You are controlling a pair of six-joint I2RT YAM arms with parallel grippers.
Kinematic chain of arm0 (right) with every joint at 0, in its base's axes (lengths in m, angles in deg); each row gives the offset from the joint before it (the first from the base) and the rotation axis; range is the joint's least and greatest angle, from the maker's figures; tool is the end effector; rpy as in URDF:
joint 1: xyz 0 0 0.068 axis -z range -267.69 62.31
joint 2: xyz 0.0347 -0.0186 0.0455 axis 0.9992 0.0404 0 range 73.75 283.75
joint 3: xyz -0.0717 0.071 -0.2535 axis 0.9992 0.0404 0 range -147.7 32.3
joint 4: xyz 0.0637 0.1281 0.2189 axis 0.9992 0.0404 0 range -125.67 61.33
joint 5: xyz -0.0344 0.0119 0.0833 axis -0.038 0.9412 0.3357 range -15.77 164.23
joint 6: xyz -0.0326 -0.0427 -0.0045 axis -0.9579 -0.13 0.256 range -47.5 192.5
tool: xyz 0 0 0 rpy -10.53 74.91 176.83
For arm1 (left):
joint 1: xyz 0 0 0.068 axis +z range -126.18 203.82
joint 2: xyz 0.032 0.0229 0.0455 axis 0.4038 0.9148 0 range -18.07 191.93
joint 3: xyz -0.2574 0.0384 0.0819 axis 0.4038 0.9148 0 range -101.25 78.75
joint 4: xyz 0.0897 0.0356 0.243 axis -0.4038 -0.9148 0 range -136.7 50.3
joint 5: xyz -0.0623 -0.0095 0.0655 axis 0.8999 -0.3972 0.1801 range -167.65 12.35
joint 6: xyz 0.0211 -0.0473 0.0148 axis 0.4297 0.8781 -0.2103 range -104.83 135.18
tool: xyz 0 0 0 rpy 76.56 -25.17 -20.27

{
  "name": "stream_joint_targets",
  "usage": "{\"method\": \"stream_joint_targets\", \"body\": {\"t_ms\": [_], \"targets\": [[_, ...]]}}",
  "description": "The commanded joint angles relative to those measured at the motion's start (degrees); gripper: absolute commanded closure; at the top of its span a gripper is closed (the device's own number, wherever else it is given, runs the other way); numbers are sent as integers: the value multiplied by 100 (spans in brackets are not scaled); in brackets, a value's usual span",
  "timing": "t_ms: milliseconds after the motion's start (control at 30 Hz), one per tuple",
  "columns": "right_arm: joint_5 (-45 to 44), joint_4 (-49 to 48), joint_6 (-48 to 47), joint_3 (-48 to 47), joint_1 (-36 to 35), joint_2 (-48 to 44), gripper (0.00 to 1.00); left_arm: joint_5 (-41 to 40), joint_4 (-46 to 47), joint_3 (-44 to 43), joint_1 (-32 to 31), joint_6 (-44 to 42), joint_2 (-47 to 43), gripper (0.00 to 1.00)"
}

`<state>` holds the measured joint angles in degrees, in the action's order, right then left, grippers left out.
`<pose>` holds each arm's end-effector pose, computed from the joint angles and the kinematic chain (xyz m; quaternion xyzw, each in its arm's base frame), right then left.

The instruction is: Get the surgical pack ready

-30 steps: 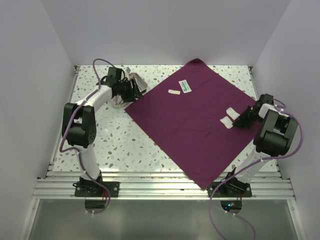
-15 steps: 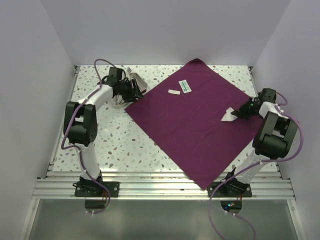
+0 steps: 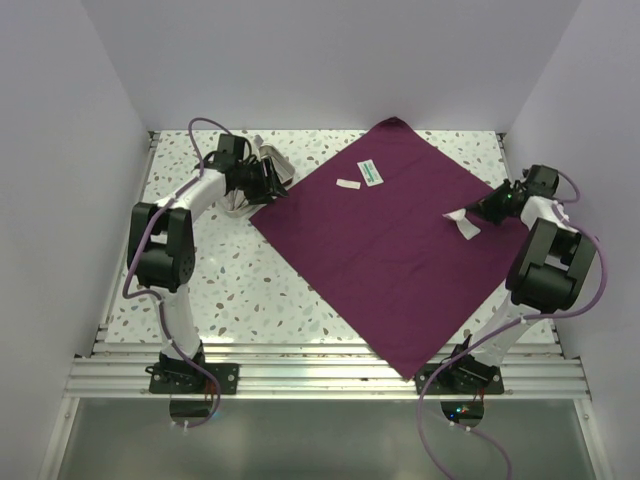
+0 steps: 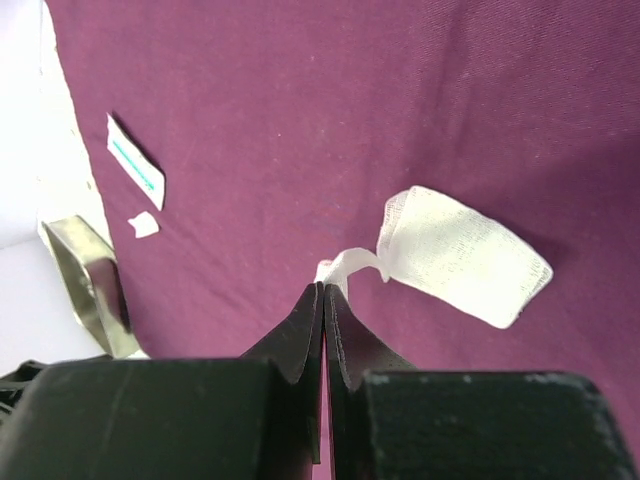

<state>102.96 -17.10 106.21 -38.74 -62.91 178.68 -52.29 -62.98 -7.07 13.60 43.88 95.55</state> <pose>0.3604 -0.1474 0.1984 0.3784 0.8393 0.2585 0.2925 0.4276 -0.0925 0.2116 -0.0756 0.9197 -0.3034 0.2374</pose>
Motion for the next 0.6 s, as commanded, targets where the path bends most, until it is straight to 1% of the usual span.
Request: {"method": "stream_joint_targets", "body": {"t_ms": [0, 333, 500, 567], "targets": [[203, -319, 197, -67, -8, 63, 100, 100, 70, -268, -7, -111, 98, 44], [511, -609, 566, -50, -148, -42, 100, 118, 52, -356, -15, -94, 213, 44], [467, -495, 522, -129, -148, -51, 100, 118, 52, -348, -15, -94, 213, 44], [388, -223, 321, -260, -131, 36, 100, 127, 52, -356, -15, -94, 213, 44]]}}
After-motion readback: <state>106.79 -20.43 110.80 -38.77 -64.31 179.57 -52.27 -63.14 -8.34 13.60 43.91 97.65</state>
